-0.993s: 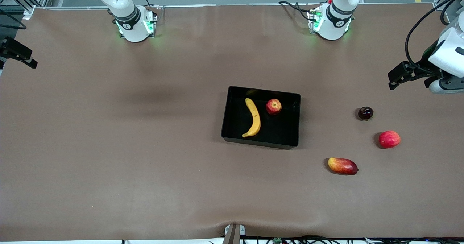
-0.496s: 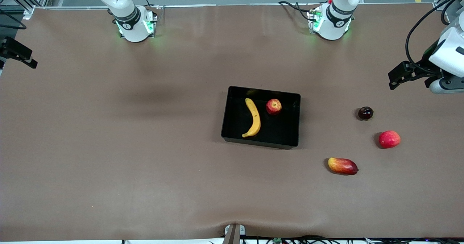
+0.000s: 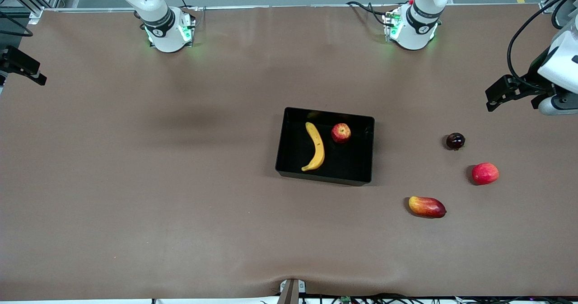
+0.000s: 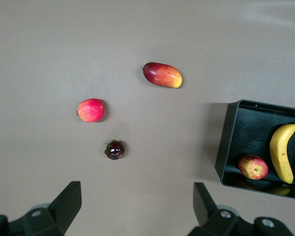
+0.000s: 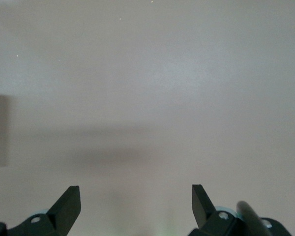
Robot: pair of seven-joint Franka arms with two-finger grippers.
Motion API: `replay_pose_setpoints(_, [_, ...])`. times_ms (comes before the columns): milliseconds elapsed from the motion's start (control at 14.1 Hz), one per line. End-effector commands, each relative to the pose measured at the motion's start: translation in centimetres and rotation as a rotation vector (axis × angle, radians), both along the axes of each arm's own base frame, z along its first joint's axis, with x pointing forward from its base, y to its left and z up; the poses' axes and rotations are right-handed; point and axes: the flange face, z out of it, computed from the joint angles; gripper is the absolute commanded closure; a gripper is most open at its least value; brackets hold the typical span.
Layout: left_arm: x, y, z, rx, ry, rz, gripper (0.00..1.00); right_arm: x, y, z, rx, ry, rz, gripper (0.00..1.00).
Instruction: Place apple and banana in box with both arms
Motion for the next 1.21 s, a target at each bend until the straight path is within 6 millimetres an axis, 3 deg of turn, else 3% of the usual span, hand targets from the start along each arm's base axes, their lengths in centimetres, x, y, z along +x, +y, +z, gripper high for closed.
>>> replay_pose_setpoints(0, [-0.53,-0.17,0.72,-0.020,-0.010,-0.002,0.00,0.10,-0.12,0.28,0.014,0.002,-0.007,0.00])
replay_pose_setpoints(1134, [-0.68,-0.44,0.34,-0.030,0.016,-0.005,0.00,0.32,0.03,0.21,0.015,-0.004,-0.004,0.00])
